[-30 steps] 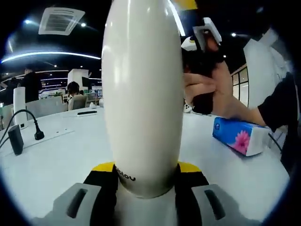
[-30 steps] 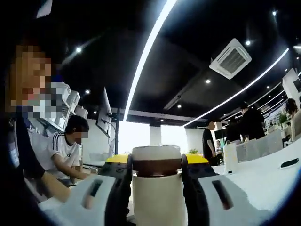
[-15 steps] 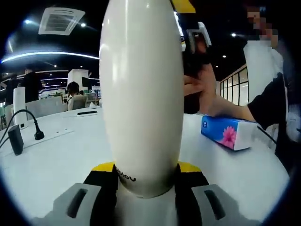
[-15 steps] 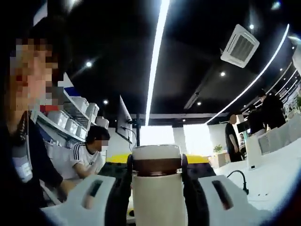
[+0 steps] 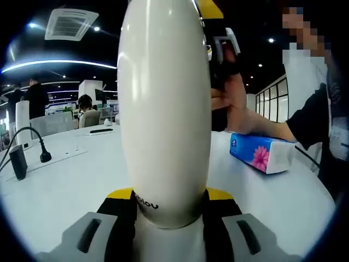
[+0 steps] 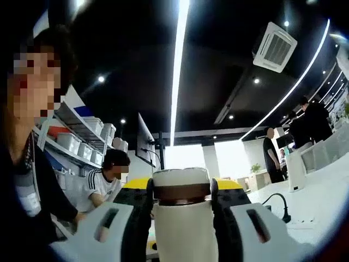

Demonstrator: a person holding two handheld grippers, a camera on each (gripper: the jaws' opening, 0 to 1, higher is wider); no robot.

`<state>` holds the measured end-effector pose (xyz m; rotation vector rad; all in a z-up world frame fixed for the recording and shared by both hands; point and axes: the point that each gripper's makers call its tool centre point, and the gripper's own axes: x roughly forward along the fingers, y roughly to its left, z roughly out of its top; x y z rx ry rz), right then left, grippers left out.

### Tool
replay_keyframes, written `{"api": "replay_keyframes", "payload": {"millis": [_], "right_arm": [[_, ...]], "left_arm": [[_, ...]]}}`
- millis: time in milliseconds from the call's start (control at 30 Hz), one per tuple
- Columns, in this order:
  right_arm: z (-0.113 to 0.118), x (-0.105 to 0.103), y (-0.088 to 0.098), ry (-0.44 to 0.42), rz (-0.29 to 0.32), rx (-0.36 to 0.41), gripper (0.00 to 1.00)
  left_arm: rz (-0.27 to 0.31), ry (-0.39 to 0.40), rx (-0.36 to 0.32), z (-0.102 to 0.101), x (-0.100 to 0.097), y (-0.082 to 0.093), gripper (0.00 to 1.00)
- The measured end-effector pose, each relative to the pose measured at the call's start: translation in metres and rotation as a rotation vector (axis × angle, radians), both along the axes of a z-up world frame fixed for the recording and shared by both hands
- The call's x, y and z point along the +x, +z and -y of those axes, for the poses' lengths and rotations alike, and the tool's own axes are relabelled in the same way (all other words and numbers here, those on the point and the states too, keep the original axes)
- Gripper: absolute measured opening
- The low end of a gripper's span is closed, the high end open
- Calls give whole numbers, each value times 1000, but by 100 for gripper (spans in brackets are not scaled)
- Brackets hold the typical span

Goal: Grasp the water cup twist off the cup lid place the cup lid on the table

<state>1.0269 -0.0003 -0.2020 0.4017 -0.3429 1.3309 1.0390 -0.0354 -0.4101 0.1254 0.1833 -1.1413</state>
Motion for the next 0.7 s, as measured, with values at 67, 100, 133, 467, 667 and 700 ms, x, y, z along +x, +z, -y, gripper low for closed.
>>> {"api": "replay_keyframes", "payload": {"millis": [67, 100, 133, 467, 667, 700], "right_arm": [[-1, -3, 1, -5, 6, -6, 52], [-3, -6, 0, -15, 25, -19, 55], [-5, -8, -1, -35, 54, -37, 58], [-18, -10, -18, -156, 91, -141, 65], [-14, -7, -23, -249, 80, -173, 66], [-12, -5, -23, -280, 78, -178, 66]], "left_arm": [[1, -2, 0, 0, 0, 0, 48], [1, -1, 0, 0, 0, 0, 48], [2, -4, -1, 0, -1, 0, 48], [-1, -1, 2, 0, -1, -2, 48], [-1, -1, 2, 1, 0, -3, 48], [-1, -1, 3, 1, 0, -3, 48]]}}
